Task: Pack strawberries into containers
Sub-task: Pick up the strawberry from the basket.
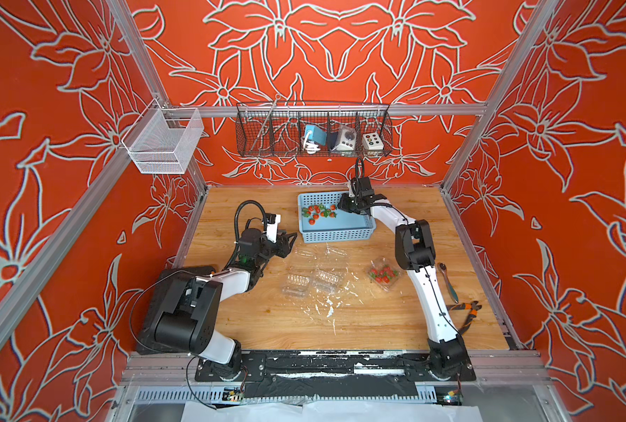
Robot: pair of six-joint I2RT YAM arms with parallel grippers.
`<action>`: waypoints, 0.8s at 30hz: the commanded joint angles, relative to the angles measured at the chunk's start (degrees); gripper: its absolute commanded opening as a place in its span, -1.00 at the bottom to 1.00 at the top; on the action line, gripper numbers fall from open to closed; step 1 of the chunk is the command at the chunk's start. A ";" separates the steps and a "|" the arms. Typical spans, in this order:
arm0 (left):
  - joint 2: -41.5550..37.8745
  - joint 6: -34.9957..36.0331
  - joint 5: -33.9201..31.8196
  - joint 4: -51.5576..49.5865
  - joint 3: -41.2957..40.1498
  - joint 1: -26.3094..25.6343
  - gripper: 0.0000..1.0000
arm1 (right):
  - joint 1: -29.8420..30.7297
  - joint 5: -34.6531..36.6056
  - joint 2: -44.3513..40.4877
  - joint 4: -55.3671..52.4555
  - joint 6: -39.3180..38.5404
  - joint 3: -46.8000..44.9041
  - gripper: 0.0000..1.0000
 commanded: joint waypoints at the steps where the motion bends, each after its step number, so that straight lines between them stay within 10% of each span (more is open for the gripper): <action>1: -0.66 0.41 0.47 1.47 0.75 -0.28 0.04 | -0.26 -1.41 -1.54 4.26 1.14 -2.37 -1.00; 24: -0.94 0.26 0.58 2.06 0.40 -0.27 0.04 | 0.01 -8.18 -24.46 14.69 -4.37 -30.15 -1.00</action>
